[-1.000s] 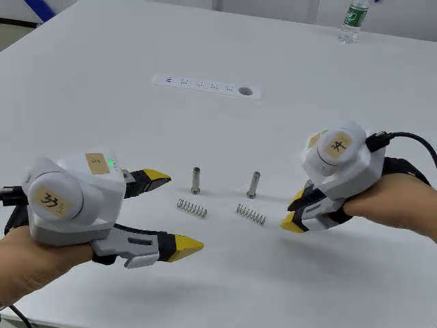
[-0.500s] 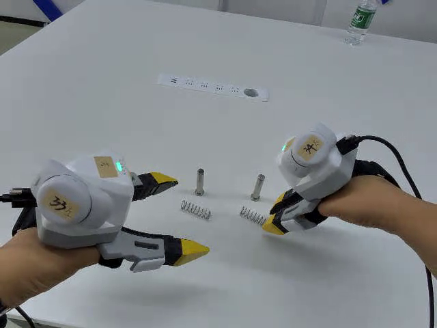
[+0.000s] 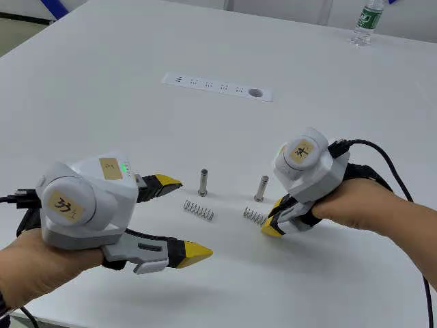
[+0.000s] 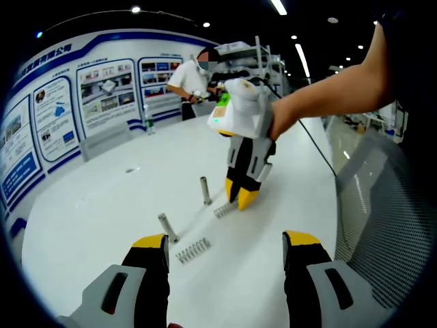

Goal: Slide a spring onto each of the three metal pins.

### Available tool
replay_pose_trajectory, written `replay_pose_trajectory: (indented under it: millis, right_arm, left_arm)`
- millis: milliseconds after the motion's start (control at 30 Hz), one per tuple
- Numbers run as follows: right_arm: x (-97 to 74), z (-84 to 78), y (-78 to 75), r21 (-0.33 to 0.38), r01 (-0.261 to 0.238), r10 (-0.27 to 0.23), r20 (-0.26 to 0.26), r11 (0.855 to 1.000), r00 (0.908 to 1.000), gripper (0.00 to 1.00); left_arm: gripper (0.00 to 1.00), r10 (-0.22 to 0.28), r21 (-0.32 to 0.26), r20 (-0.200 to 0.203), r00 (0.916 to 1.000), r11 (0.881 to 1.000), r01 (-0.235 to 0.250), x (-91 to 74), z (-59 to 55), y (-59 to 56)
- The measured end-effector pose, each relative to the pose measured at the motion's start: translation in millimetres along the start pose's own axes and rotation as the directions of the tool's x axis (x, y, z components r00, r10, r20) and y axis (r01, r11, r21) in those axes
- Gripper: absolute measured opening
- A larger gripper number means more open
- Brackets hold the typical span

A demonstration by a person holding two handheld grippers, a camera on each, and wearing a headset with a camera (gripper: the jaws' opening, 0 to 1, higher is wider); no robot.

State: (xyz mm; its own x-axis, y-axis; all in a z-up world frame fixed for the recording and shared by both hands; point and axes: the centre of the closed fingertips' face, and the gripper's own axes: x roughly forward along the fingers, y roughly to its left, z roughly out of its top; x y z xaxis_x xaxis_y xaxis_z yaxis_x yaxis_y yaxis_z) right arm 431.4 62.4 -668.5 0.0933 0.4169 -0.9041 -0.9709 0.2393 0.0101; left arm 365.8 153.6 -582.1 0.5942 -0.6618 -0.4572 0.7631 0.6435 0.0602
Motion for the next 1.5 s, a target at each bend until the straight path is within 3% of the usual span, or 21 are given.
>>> replay_pose_trajectory:
  millis: [433, 667, 1233, 1500]
  right_arm:
    - [-1.1, -0.6, -1.9, -0.01, 0.014, -0.015, -0.008, 1.0, 0.9999, 0.12]
    - [-14.6, 2.4, 1.3, -0.018, 0.004, -0.004, 0.002, 1.0, 1.0, 0.12]
    - [-59.5, 0.0, 36.6, -0.131, -0.048, 0.044, -0.027, 0.99, 0.9987, 0.12]
    - [-66.0, 2.1, 53.9, -0.186, -0.089, 0.082, -0.046, 0.978, 0.9956, 0.12]
  left_arm:
    - [0.68, -0.017, 0.007, -0.003, 0.9998, 1.0, 0.017, 4.7, 0.4, -5.9]
    - [0.65, -0.05, 0.018, -0.008, 0.9987, 0.999, 0.051, 15.7, 3.1, -13.8]
    - [0.52, -0.142, 0.083, -0.014, 0.9898, 0.986, 0.143, 48.3, 20.2, -32.8]
    - [0.4, -0.175, 0.126, -0.019, 0.9845, 0.976, 0.176, 54.0, 22.8, -43.5]
